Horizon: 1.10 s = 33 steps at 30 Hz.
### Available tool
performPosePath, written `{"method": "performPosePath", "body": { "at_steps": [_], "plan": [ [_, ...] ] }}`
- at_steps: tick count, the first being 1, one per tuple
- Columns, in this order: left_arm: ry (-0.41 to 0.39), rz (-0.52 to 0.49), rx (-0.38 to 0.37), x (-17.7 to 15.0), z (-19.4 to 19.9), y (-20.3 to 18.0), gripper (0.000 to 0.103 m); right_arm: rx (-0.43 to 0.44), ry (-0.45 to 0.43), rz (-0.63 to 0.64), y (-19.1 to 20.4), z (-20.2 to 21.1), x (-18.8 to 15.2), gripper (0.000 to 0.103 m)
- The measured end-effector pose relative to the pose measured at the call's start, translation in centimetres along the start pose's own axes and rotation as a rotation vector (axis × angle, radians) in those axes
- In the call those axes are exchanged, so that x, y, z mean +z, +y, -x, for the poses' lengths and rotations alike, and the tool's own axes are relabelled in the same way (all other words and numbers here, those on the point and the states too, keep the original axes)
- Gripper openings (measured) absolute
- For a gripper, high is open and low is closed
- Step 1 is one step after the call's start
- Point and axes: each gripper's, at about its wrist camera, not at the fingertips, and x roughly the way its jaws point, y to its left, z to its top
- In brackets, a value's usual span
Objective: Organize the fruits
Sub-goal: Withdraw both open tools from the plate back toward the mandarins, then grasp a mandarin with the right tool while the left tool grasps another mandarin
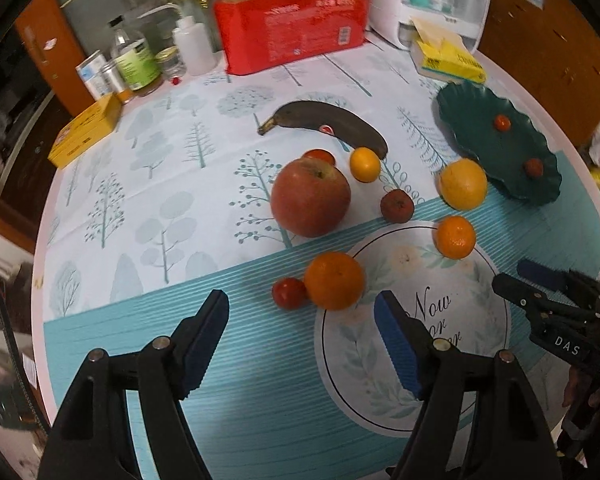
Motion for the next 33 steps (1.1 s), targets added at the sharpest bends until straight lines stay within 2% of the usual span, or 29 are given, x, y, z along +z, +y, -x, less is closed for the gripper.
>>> {"method": "performPosePath", "body": {
  "at_steps": [9,20,33],
  "plan": [
    [0.058,-0.081,-0.041,0.8,-3.3,-0.9,0.074,-0.052,-0.08,0.193,3.4,-1.6,0.8,0.054],
    [0.106,-0.122,-0.087,1.3,-6.4,-2.1,0.074,-0.102,-0.141,0.296,4.6,-3.3,0.6,0.054],
    [0.071,-0.141,-0.074,1.6,-7.3,-2.0,0.074,-0.177,-0.168,0.403,5.7,-4.9,0.4,0.053]
  ]
}}
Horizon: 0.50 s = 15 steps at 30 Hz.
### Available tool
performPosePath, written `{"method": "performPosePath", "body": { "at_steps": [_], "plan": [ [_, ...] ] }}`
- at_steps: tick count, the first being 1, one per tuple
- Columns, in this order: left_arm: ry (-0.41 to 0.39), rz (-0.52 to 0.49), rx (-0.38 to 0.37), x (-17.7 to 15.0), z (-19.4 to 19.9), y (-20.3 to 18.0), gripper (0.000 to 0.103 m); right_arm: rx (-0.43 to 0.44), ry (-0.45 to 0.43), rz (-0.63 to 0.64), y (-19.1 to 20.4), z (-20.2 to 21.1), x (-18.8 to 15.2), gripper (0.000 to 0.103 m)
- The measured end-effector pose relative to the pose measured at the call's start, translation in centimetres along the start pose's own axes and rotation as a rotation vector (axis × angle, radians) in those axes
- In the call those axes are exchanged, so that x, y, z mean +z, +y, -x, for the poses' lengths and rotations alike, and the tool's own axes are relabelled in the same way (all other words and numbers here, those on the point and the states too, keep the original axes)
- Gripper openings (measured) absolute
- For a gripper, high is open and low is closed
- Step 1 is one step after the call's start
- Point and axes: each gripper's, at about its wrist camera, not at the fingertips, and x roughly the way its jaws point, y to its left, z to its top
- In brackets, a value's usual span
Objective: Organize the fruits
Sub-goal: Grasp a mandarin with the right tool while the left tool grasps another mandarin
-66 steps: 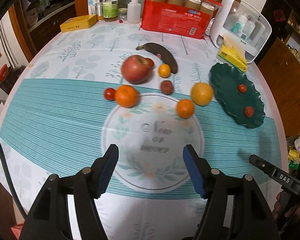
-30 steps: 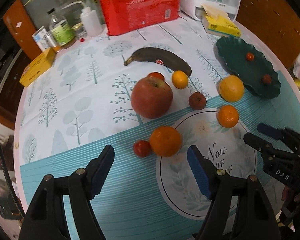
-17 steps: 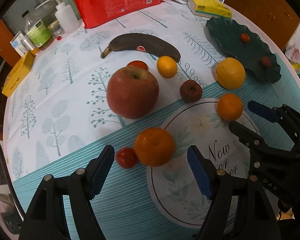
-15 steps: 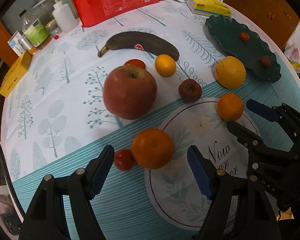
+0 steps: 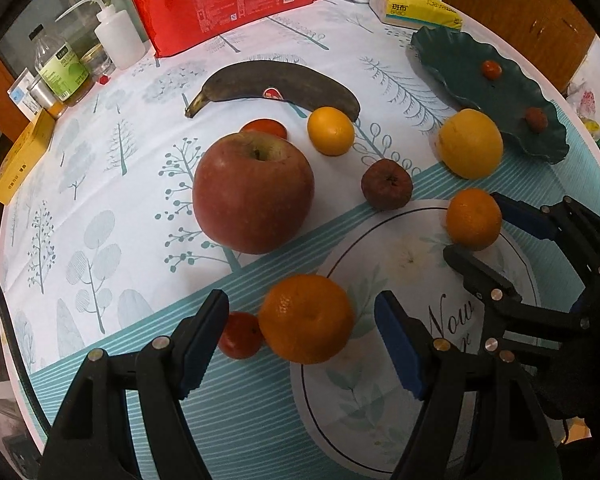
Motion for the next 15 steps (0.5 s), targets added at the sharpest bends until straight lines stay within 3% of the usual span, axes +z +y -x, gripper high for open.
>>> {"method": "performPosePath", "body": {
  "at_steps": [5,10,15],
  "plan": [
    [-0.002,0.019,0.02,0.1,-0.4,0.6,0.074,0.007,-0.02,0.01,0.1,0.3,0.1,0.04],
    [-0.009,0.041,0.005,0.2,-0.5,1.3,0.074,0.013,-0.013,0.004,0.0,0.4,0.1,0.04],
    [-0.034,0.046,-0.025,0.1,0.0,1.3,0.061,0.017,-0.008,-0.012,-0.1,0.6,0.2,0.04]
  ]
}}
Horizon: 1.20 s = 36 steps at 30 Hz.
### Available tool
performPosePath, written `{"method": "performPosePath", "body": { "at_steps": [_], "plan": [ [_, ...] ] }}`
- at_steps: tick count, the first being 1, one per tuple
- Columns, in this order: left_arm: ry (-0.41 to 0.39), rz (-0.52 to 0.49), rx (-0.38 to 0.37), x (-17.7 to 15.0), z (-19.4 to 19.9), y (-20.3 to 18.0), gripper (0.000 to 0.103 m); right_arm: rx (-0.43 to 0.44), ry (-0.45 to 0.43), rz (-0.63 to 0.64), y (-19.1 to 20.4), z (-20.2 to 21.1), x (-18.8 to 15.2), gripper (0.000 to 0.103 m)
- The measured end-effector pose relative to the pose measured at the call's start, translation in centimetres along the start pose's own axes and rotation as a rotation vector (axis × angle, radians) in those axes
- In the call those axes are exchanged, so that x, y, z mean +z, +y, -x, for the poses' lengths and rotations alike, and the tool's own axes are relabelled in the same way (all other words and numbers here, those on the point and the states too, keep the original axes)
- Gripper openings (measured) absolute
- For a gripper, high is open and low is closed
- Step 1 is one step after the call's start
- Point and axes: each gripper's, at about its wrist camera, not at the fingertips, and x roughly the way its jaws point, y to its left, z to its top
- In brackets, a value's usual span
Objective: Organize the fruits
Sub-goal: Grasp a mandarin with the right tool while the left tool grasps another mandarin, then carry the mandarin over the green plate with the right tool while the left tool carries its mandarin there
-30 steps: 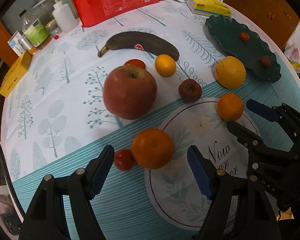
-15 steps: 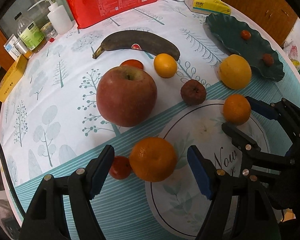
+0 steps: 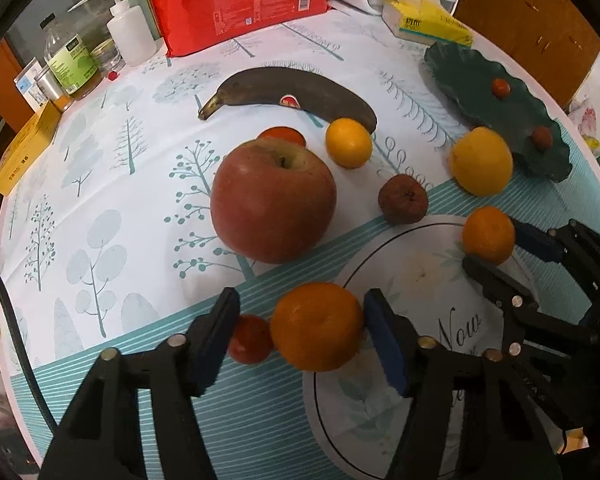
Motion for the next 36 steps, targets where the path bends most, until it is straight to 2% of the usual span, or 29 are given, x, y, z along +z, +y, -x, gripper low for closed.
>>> {"method": "performPosePath", "body": {
  "at_steps": [1,2,3,11,19,27,36],
  "plan": [
    [-0.002,0.001,-0.006,0.0,0.0,0.0,0.057,0.001,0.001,-0.003,0.0,0.1,0.0,0.04],
    [-0.001,0.005,-0.023,0.0,0.0,0.0,0.044,0.001,0.0,-0.006,0.0,0.2,0.0,0.04],
    [0.013,0.016,-0.032,0.0,-0.1,0.1,0.043,0.002,-0.001,-0.009,-0.1,0.2,0.0,0.04],
    [0.006,0.034,-0.027,-0.2,0.3,0.1,0.042,0.003,-0.011,-0.04,-0.4,1.3,-0.2,0.04],
    [-0.039,0.035,-0.027,-0.4,2.6,-0.7,0.042,0.001,-0.038,-0.062,-0.7,3.2,-0.7,0.04],
    [-0.051,0.041,-0.037,-1.3,4.3,-2.8,0.042,0.0,-0.053,-0.083,-1.9,5.2,-1.9,0.04],
    [-0.065,0.051,-0.045,-1.5,6.2,-6.2,0.042,-0.003,-0.048,-0.142,-5.6,7.3,-4.0,0.04]
  ]
}}
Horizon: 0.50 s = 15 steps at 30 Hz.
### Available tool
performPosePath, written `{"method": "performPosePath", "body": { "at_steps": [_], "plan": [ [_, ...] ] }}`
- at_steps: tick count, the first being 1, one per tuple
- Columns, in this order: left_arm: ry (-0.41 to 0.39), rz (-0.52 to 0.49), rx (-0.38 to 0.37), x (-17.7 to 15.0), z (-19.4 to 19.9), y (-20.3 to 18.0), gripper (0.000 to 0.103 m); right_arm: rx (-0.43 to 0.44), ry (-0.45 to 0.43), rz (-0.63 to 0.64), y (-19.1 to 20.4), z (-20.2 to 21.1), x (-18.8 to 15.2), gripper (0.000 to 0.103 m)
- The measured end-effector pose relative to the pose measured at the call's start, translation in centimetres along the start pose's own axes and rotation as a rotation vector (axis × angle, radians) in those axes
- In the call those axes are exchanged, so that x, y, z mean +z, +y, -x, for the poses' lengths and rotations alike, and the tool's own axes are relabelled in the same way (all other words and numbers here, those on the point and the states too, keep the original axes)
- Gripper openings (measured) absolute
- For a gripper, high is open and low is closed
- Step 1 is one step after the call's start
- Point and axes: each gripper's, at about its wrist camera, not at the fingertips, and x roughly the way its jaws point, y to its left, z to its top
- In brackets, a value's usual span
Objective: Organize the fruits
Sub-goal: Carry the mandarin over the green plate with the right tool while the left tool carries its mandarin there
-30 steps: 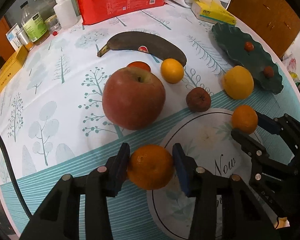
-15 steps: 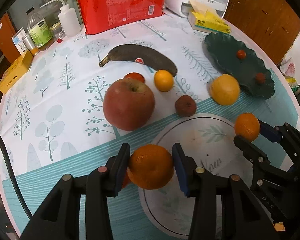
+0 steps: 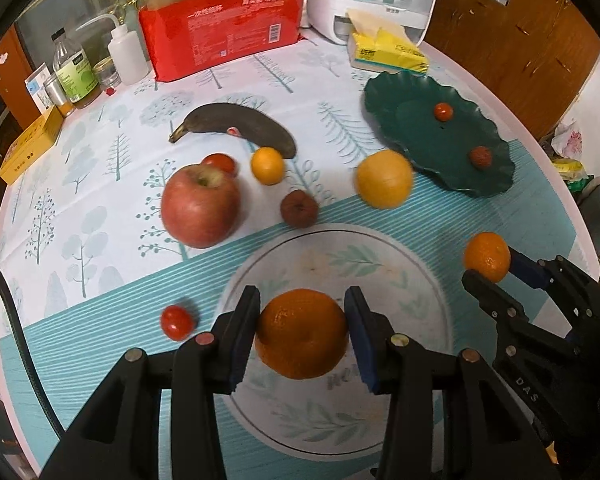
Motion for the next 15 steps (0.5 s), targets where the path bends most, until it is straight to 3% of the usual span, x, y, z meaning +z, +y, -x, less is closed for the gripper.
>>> {"method": "performPosePath", "body": {
  "at_steps": [15],
  "plan": [
    [-0.024,0.063,-0.002,3.6,0.1,-8.1,0.042,-0.005,0.015,0.01,-9.4,1.8,0.8,0.04]
  ]
}}
